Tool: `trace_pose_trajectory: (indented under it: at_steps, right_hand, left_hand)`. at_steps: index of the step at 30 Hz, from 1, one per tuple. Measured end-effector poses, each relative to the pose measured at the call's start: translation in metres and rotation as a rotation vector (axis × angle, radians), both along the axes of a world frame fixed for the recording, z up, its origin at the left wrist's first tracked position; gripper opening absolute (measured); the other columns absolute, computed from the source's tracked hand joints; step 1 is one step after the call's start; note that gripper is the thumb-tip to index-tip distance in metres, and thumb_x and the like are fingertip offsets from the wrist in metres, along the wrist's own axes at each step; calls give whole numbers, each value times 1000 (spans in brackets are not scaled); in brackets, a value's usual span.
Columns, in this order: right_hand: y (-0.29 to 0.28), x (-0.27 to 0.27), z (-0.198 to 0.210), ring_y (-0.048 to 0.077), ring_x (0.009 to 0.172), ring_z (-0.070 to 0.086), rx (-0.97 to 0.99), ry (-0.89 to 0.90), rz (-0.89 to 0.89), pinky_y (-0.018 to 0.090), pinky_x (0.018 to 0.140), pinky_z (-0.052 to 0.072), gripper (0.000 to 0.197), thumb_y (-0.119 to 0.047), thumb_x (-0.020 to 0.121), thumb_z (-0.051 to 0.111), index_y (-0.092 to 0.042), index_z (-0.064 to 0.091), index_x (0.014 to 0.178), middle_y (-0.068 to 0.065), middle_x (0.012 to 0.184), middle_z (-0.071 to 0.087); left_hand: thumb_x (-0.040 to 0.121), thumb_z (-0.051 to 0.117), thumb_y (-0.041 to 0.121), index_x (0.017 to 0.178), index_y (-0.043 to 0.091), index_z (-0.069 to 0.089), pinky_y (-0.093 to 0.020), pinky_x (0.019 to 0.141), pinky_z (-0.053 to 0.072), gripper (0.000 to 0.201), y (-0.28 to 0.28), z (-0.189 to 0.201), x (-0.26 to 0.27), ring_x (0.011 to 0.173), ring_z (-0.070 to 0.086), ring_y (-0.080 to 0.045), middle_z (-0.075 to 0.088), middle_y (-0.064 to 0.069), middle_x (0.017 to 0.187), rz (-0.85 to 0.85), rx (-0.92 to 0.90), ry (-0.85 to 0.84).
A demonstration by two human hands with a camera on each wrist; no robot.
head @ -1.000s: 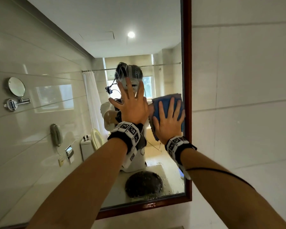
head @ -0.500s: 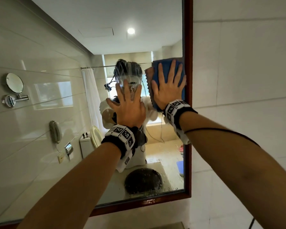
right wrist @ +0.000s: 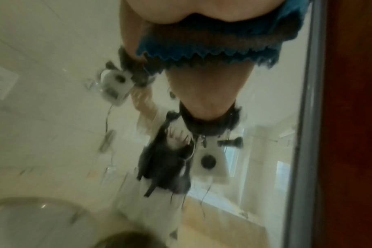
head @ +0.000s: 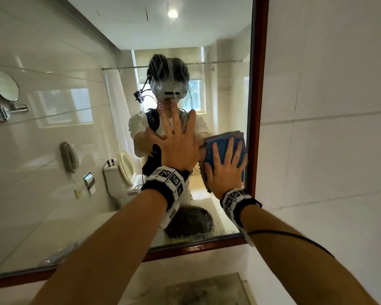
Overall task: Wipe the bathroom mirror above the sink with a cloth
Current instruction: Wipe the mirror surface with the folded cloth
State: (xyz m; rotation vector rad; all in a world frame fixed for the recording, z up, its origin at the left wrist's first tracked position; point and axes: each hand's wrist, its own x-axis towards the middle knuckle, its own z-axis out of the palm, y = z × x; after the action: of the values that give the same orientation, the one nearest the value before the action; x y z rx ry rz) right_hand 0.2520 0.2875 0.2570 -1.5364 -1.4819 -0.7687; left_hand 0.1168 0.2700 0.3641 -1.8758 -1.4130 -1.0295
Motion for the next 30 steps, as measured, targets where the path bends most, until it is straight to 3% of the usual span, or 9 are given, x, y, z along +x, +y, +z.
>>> trace_pose_trajectory:
  at_steps: [4, 7, 10, 14, 17, 22, 26, 30]
  right_hand:
    - [-3, -2, -22, 50, 143, 13, -39, 19, 12, 69, 110, 17, 66, -53, 97, 25, -24, 7, 153, 26, 158, 15]
    - [-5, 3, -15, 49, 144, 10, -57, -34, 19, 68, 111, 14, 66, -54, 98, 24, -24, 8, 154, 26, 158, 12]
    - [-2, 10, 16, 49, 144, 12, -19, -46, -14, 65, 111, 16, 65, -53, 98, 26, -21, 16, 154, 26, 158, 14]
    - [6, 9, 82, 46, 145, 13, 74, 16, -57, 59, 113, 17, 65, -52, 99, 28, -17, 23, 154, 26, 158, 15]
    - [9, 6, 97, 44, 145, 15, 126, 49, -57, 55, 115, 12, 63, -51, 99, 28, -18, 26, 153, 25, 157, 19]
    - [9, 4, 70, 45, 145, 15, 115, 12, -69, 58, 114, 12, 64, -51, 99, 26, -19, 23, 154, 25, 157, 18]
    - [3, 9, 2, 48, 145, 11, 15, -17, -20, 61, 113, 10, 65, -50, 98, 29, -20, 13, 154, 27, 158, 12]
    - [-3, 7, -48, 49, 144, 11, -71, 5, -21, 63, 112, 13, 65, -51, 98, 26, -16, 19, 152, 29, 157, 13]
  left_hand:
    - [95, 16, 45, 156, 30, 1, -82, 100, 15, 65, 5, -4, 1, 147, 1, -47, 0, -20, 163, 44, 6, 23]
    - [93, 7, 47, 156, 31, 2, -82, 100, 14, 65, 3, -4, 0, 147, 2, -47, 1, -20, 163, 39, 5, 24]
    - [93, 3, 48, 156, 31, 0, -82, 101, 12, 65, 2, -5, 1, 148, 0, -46, -2, -19, 163, 50, 1, 23]
    - [97, 30, 44, 155, 31, 0, -81, 102, 14, 67, 4, -6, 1, 148, 1, -46, -1, -18, 163, 66, 13, 33]
    - [95, 36, 45, 155, 32, -1, -80, 103, 14, 72, 4, -5, -1, 148, 0, -46, -3, -17, 163, 71, 14, 46]
    - [95, 39, 45, 155, 34, 9, -80, 100, 18, 68, 5, -12, -10, 149, 4, -43, 3, -14, 164, 28, 51, 63]
    - [97, 40, 46, 155, 34, 12, -80, 100, 20, 65, 3, -24, -17, 149, 6, -41, 5, -13, 164, 30, 64, 86]
    - [98, 35, 44, 156, 32, 11, -80, 98, 21, 63, 2, -35, -19, 150, 5, -40, 5, -14, 164, 37, 59, 114]
